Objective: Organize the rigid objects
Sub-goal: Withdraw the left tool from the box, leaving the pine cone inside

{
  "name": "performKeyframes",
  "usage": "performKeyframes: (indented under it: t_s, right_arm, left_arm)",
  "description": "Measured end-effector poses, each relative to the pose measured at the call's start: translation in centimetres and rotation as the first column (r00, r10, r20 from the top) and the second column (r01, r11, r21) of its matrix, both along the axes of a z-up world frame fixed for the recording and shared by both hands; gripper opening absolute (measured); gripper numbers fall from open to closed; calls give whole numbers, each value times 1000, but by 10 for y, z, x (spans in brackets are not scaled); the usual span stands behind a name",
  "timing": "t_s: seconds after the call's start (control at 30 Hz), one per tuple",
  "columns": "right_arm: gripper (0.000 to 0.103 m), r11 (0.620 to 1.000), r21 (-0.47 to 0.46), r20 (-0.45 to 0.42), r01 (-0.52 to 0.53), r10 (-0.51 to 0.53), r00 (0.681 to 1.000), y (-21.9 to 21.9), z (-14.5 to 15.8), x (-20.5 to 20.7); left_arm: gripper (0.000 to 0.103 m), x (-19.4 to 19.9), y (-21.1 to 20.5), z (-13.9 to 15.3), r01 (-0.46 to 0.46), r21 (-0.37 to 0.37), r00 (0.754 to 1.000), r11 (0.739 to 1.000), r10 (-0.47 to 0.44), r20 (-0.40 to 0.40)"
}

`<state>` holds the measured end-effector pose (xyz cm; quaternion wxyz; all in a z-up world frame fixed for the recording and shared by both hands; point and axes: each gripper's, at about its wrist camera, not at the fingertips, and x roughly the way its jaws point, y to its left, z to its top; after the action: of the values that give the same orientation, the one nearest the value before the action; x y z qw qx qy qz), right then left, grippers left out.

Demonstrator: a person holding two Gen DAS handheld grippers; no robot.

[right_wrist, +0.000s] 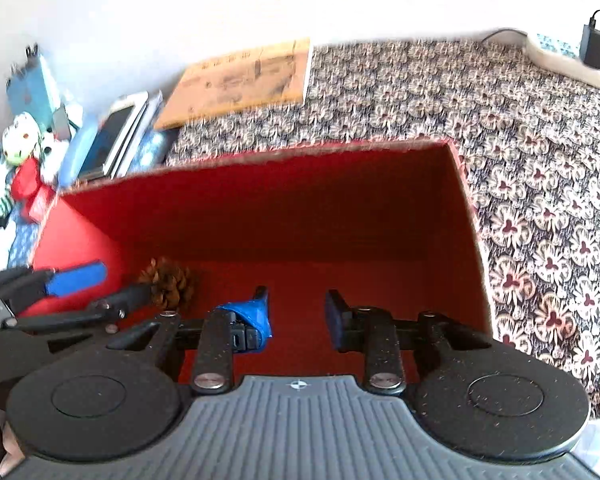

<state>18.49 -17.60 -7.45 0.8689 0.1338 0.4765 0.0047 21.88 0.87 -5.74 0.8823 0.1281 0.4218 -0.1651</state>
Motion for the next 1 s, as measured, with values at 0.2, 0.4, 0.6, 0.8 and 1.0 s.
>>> performKeyframes:
  t_s: [0.2, 0.4, 0.6, 0.8, 1.0]
  right_arm:
    - [9, 1000, 19, 18, -9, 9, 1000, 4, -1, 9]
    - [10, 992, 102, -30, -76, 80, 996, 5, -3, 6]
    - [10, 992, 101, -26, -78, 81, 996, 8, -2, 5]
    - [10, 991, 105, -26, -84, 88, 996, 8, -2, 5]
    - [9, 992, 97, -1, -80, 80, 997, 8, 0, 3]
  left_arm:
    - [50, 1, -4, -2, -19, 47, 1000, 999, 19, 1]
    - [49, 0, -7, -4, -28, 90, 1000, 996, 28, -2]
    - [49, 0, -10, -5, -26, 123, 1000, 992, 27, -1]
    - [47, -1, -13, -6, -38, 163, 999, 986, 36, 16]
    - [46, -2, -16, -6, -54, 198, 998, 979, 47, 36]
